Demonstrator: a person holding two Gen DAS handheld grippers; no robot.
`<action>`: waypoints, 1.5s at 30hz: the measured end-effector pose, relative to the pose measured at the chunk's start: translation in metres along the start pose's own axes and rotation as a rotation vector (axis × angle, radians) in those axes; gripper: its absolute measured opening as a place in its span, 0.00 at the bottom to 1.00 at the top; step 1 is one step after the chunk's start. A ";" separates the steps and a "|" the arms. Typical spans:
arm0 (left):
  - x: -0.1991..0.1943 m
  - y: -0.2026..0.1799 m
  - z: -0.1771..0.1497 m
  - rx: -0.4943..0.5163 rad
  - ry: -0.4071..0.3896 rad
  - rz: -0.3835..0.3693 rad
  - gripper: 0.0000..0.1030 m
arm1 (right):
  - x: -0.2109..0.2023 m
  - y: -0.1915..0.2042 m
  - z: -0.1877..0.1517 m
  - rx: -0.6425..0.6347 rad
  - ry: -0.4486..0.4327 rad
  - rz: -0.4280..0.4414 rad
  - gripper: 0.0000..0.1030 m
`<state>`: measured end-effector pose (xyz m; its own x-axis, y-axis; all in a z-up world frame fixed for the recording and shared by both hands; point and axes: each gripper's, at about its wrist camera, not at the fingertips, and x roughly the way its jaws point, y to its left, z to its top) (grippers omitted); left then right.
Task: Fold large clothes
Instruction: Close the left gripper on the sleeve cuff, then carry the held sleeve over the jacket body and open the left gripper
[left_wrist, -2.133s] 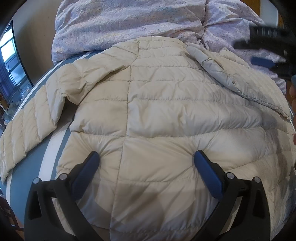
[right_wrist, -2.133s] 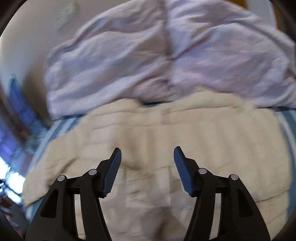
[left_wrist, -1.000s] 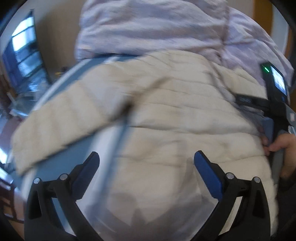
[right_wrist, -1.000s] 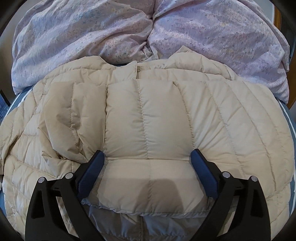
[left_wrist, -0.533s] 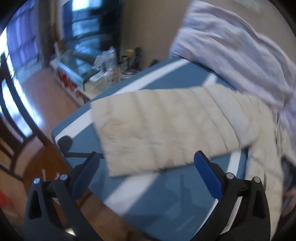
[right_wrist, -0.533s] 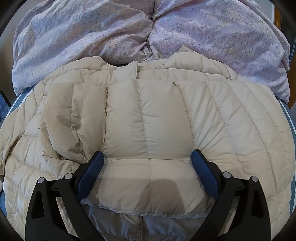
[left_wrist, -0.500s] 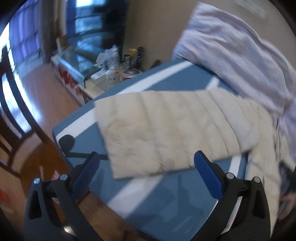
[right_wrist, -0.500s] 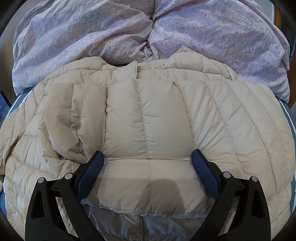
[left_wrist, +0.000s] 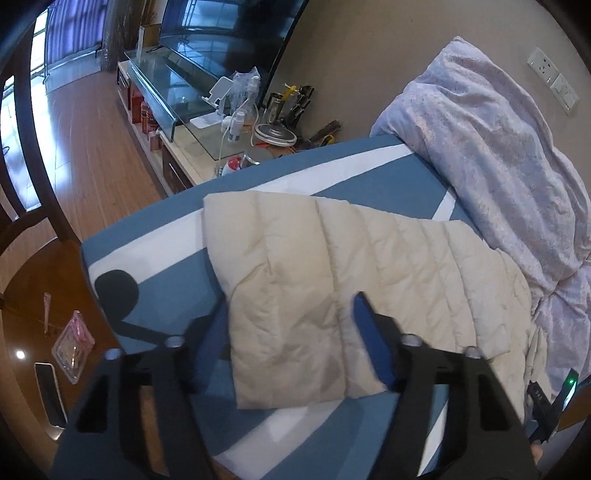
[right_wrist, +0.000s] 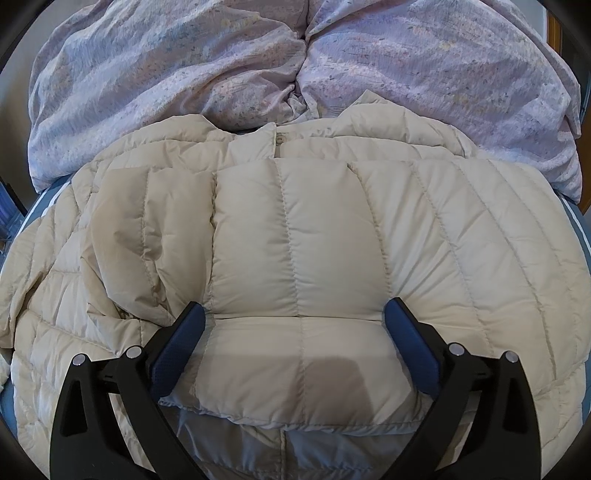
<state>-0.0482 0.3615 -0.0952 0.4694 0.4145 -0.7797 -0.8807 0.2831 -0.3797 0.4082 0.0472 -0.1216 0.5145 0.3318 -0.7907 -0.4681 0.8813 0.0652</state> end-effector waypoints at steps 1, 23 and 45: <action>0.000 0.000 0.000 -0.006 0.004 -0.012 0.51 | 0.000 0.000 0.000 0.000 0.000 0.001 0.97; -0.034 -0.151 0.006 0.222 -0.002 -0.295 0.12 | 0.001 -0.003 -0.002 0.025 -0.013 0.039 0.99; 0.011 -0.414 -0.135 0.550 0.296 -0.655 0.12 | -0.008 -0.010 0.002 0.063 -0.033 0.077 0.99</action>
<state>0.3134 0.1322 -0.0132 0.7635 -0.1927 -0.6163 -0.2527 0.7891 -0.5598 0.4098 0.0367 -0.1148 0.5023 0.4095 -0.7616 -0.4619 0.8716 0.1640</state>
